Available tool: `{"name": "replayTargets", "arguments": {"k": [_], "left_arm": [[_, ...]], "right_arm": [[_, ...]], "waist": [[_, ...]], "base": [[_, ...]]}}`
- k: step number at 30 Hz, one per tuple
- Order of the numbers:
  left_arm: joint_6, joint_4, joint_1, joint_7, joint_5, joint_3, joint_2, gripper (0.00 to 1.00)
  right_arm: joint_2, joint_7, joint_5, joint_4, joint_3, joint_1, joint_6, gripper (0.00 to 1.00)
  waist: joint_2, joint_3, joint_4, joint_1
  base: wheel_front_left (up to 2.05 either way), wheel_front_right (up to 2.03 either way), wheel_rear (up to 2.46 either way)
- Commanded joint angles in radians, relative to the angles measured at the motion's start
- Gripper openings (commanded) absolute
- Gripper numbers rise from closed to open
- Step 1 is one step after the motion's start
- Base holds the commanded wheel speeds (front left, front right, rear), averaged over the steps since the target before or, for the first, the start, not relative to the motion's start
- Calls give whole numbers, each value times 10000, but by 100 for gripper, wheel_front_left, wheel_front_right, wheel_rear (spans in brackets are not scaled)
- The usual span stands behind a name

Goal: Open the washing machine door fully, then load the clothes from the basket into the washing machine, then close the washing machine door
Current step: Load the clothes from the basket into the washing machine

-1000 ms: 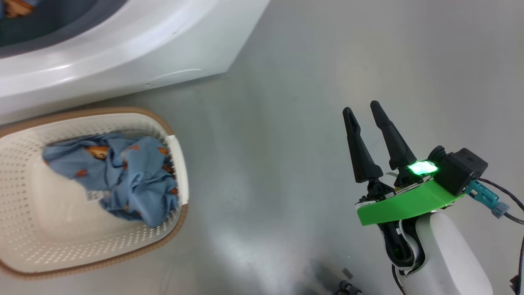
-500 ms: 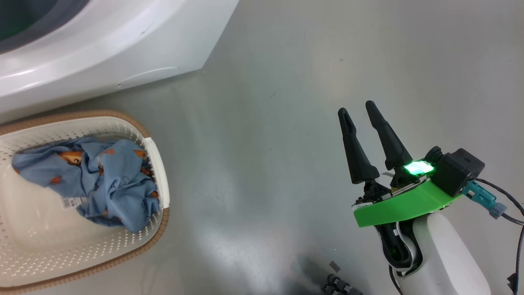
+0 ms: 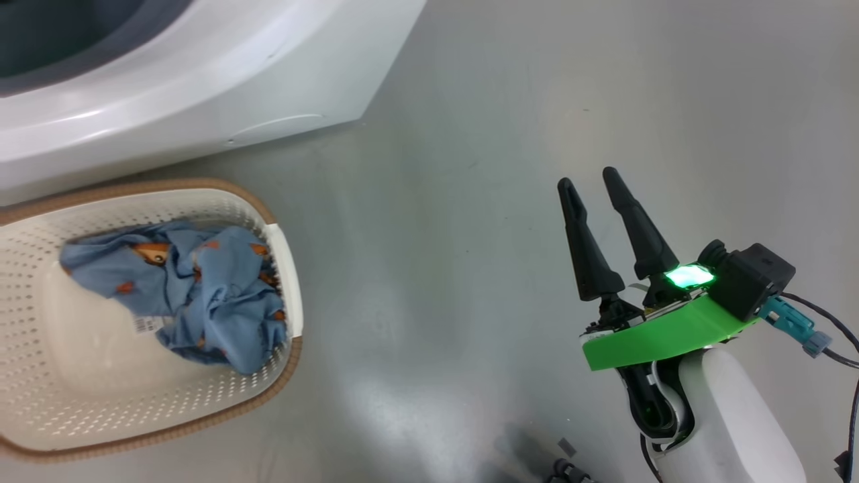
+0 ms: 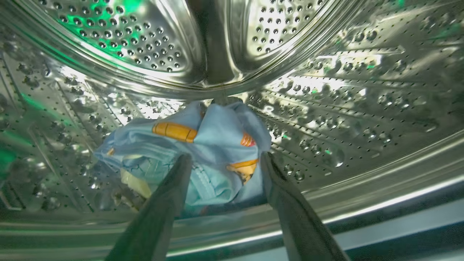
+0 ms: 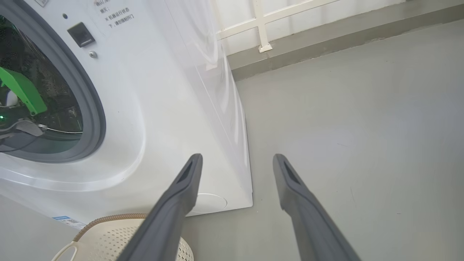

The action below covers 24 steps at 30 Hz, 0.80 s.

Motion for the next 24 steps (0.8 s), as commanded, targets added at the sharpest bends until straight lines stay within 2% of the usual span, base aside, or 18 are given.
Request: {"name": "replayTargets", "arguments": {"k": [1, 13, 20, 24], "left_arm": [[-174, -235, 1, -318, -192, 146, 227, 100], [-454, -901, 1312, -2138, -749, 337, -66, 100], [-483, -1957, 2537, -2688, -870, 462, 141, 100], [-220, -3164, 3588, -2757, -763, 710, 458, 100]], "right_arm": [[-1, -48, -83, -172, 49, 208, 16, 100], [-1, -48, -223, -45, -110, 116, 16, 100], [-1, -48, -320, -12, -229, 84, 16, 100], [-1, -48, -310, 53, -251, 164, 16, 100]], "waist": [[0, -122, 215, 0], [0, -493, 673, 0], [0, -757, 814, 0], [0, -929, 883, 0]], "base": [[0, 0, 0], [0, 0, 0], [0, 0, 0], [0, 0, 0]]}}
